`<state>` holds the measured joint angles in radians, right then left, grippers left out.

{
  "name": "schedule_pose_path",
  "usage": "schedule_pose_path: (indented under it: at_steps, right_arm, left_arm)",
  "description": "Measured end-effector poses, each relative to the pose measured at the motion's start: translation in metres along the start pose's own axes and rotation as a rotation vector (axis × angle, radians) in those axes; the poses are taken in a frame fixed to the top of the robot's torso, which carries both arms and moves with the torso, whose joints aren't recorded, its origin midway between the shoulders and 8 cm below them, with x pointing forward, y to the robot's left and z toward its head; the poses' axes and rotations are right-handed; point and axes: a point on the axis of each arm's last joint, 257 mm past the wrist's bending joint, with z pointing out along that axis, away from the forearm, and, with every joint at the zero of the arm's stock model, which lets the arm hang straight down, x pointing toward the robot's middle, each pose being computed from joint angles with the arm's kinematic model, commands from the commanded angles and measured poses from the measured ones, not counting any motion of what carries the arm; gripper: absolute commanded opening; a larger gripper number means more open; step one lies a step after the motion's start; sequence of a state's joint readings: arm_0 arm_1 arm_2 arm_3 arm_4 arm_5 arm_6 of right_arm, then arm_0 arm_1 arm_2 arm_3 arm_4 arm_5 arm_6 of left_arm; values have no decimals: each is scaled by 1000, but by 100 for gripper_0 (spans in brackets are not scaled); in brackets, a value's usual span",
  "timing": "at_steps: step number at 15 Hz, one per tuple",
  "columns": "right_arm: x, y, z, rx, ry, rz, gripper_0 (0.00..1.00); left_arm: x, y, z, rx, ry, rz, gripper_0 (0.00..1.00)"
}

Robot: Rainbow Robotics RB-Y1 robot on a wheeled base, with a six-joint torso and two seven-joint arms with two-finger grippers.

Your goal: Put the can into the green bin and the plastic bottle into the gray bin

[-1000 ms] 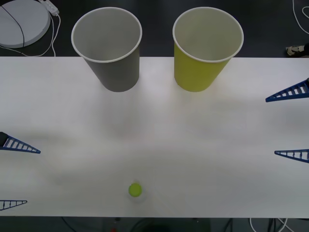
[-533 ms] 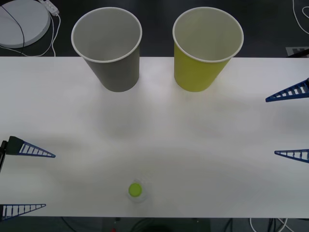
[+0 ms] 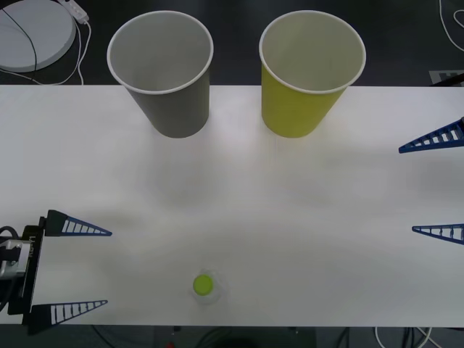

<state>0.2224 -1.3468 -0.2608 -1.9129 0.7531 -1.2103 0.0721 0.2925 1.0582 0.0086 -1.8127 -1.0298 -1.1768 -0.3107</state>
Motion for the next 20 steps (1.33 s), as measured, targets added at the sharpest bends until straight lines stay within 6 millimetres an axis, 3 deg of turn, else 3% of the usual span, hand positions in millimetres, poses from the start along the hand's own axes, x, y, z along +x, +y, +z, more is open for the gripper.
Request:
schedule_pose_path:
  at_steps: [3, 10, 20]
  right_arm:
    - [0, 0, 0, 0, 0, 0, 100]
    - [0, 0, 0, 0, 0, 0, 100]
    - [0, 0, 0, 0, 0, 0, 100]
  left_arm:
    - [-6, -1, 11, 14, -15, 19, 100]
    - [-17, -29, 33, 91, -38, 50, 100]
    - [-29, -40, 73, 93, -85, 61, 100]
